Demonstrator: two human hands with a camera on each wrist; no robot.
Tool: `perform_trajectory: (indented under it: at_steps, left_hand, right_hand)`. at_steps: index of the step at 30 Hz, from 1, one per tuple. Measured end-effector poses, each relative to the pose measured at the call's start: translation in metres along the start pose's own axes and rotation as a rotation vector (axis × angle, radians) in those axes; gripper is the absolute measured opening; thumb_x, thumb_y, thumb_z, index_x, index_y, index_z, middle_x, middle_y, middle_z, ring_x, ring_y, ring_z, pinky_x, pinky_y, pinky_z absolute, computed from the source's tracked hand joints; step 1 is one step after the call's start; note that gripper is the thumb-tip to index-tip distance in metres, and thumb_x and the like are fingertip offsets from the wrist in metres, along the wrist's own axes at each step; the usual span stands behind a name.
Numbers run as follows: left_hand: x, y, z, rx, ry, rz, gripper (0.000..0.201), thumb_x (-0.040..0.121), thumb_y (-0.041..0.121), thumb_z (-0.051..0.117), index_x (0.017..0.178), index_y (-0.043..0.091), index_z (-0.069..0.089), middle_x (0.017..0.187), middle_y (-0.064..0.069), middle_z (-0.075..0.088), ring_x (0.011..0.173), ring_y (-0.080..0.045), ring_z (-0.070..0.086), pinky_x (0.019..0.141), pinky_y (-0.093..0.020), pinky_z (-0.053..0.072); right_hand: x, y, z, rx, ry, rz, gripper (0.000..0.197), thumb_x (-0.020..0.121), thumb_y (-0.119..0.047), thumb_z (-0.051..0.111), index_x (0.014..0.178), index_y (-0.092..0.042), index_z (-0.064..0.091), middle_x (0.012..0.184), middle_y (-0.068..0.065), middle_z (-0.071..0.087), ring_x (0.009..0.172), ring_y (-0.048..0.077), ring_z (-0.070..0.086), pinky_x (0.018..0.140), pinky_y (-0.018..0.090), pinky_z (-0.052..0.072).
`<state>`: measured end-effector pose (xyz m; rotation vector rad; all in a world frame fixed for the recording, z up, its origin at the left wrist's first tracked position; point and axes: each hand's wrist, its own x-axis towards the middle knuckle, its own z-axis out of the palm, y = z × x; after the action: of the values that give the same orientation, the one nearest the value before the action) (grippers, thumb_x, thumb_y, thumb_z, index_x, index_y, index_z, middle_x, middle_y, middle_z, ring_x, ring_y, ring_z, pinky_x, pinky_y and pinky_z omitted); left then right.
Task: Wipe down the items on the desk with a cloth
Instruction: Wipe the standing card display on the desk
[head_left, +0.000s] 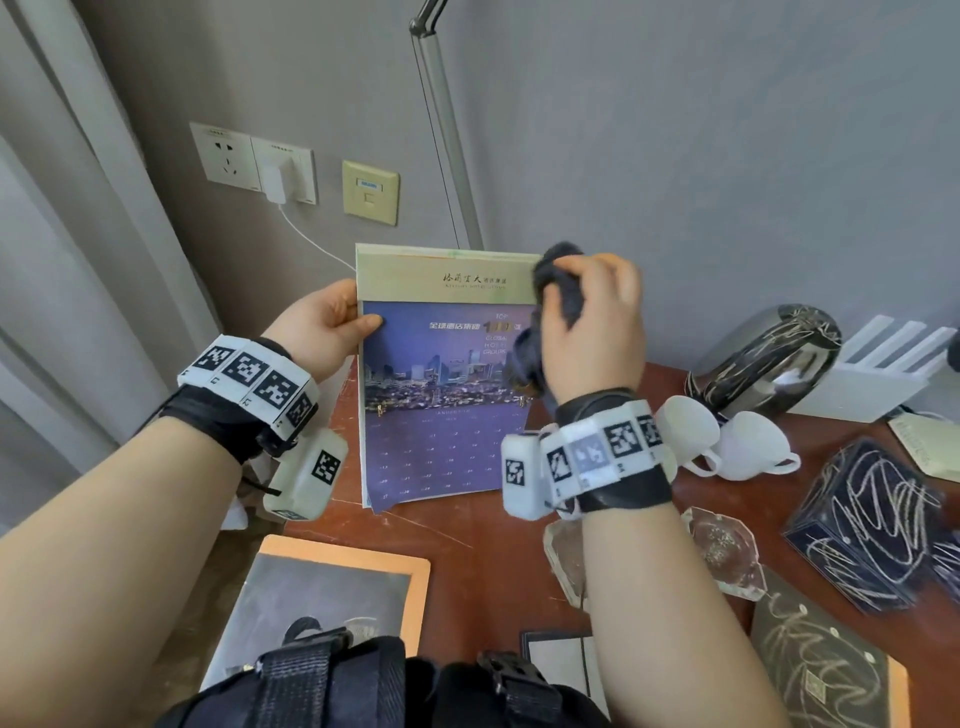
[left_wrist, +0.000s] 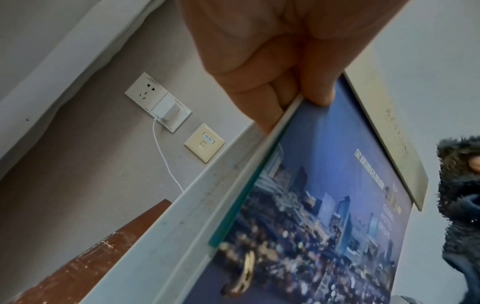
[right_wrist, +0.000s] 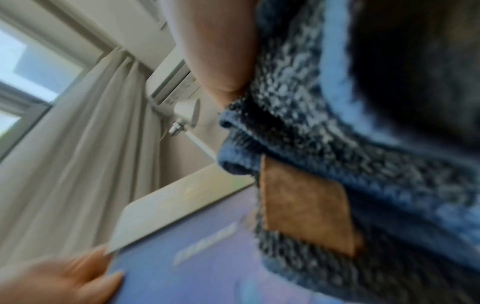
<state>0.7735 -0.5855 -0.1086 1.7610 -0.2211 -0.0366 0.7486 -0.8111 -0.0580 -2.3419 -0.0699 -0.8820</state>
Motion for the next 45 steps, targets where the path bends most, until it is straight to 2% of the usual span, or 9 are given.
perform_trajectory:
  at_steps: [4, 9, 14, 17, 23, 29, 36, 42, 45]
  left_hand:
    - [0.003, 0.000, 0.003, 0.041, 0.014, -0.006, 0.032, 0.094, -0.004, 0.041, 0.111, 0.020, 0.053, 0.098, 0.017, 0.065, 0.086, 0.007, 0.061, 0.097, -0.033, 0.045]
    - [0.002, 0.001, 0.004, 0.030, 0.022, -0.023, 0.033, 0.094, -0.005, 0.040, 0.119, 0.015, 0.049, 0.102, 0.015, 0.062, 0.088, 0.006, 0.061, 0.096, -0.031, 0.045]
    - [-0.001, 0.006, 0.010, 0.044, 0.025, -0.019, 0.033, 0.095, -0.005, 0.040, 0.123, 0.010, 0.048, 0.113, 0.002, 0.060, 0.098, -0.005, 0.059, 0.093, -0.024, 0.045]
    - [0.000, 0.007, 0.012, 0.057, 0.034, -0.010, 0.031, 0.095, -0.005, 0.040, 0.117, 0.015, 0.048, 0.105, 0.009, 0.060, 0.085, 0.011, 0.060, 0.084, -0.013, 0.046]
    - [0.000, 0.004, 0.010, 0.041, 0.014, -0.007, 0.033, 0.094, -0.005, 0.041, 0.111, 0.022, 0.051, 0.101, 0.019, 0.062, 0.087, 0.013, 0.060, 0.096, -0.030, 0.042]
    - [-0.003, 0.006, 0.015, 0.028, 0.033, -0.013, 0.029, 0.095, -0.005, 0.041, 0.115, 0.015, 0.049, 0.104, 0.009, 0.060, 0.095, -0.001, 0.058, 0.100, -0.036, 0.042]
    - [0.001, 0.005, 0.012, 0.037, -0.010, -0.023, 0.029, 0.095, -0.004, 0.040, 0.116, 0.014, 0.048, 0.109, 0.002, 0.060, 0.105, -0.019, 0.057, 0.105, -0.047, 0.038]
    - [-0.003, 0.006, 0.012, 0.045, -0.018, -0.006, 0.029, 0.095, -0.004, 0.040, 0.116, 0.015, 0.048, 0.119, -0.005, 0.057, 0.113, -0.023, 0.054, 0.105, -0.046, 0.038]
    - [-0.001, 0.007, 0.012, 0.033, -0.028, -0.010, 0.029, 0.095, -0.004, 0.040, 0.117, 0.014, 0.047, 0.121, -0.006, 0.056, 0.112, -0.021, 0.055, 0.105, -0.044, 0.039]
  right_hand:
    - [0.005, 0.014, 0.002, -0.122, -0.079, 0.009, 0.018, 0.086, -0.016, 0.060, 0.104, -0.014, 0.062, 0.122, 0.006, 0.051, 0.100, 0.029, 0.057, 0.072, 0.034, 0.043]
    - [-0.025, 0.019, 0.021, -0.169, -0.210, -0.090, 0.013, 0.081, -0.012, 0.065, 0.094, -0.014, 0.063, 0.112, 0.005, 0.056, 0.090, 0.031, 0.060, 0.061, 0.027, 0.036]
    - [-0.013, 0.012, 0.007, -0.015, 0.065, -0.031, 0.013, 0.084, -0.017, 0.062, 0.095, -0.013, 0.064, 0.113, 0.006, 0.055, 0.091, 0.025, 0.058, 0.065, 0.023, 0.036]
    - [0.000, 0.015, 0.006, -0.039, 0.113, -0.024, 0.013, 0.084, -0.013, 0.062, 0.097, -0.009, 0.064, 0.114, 0.010, 0.055, 0.090, 0.032, 0.059, 0.065, 0.025, 0.036]
    - [-0.029, 0.011, 0.024, -0.156, -0.066, -0.197, 0.022, 0.068, -0.005, 0.075, 0.087, -0.011, 0.066, 0.100, 0.012, 0.061, 0.074, 0.034, 0.063, 0.052, 0.029, 0.046]
    - [-0.005, -0.006, 0.006, -0.011, 0.159, -0.149, 0.014, 0.077, -0.012, 0.067, 0.090, -0.013, 0.066, 0.106, 0.011, 0.058, 0.084, 0.032, 0.062, 0.060, 0.029, 0.045]
    - [-0.031, 0.002, 0.027, -0.195, -0.105, -0.293, 0.022, 0.063, -0.006, 0.079, 0.080, -0.014, 0.066, 0.094, 0.008, 0.061, 0.070, 0.031, 0.060, 0.047, 0.024, 0.039]
    - [-0.006, -0.025, 0.016, -0.077, 0.063, -0.324, 0.014, 0.073, -0.013, 0.070, 0.087, -0.014, 0.067, 0.101, 0.008, 0.061, 0.077, 0.027, 0.060, 0.056, 0.024, 0.040]
    - [-0.009, -0.026, 0.031, -0.124, 0.011, -0.362, 0.020, 0.066, -0.006, 0.074, 0.083, -0.012, 0.066, 0.097, 0.011, 0.061, 0.071, 0.031, 0.060, 0.050, 0.028, 0.044]
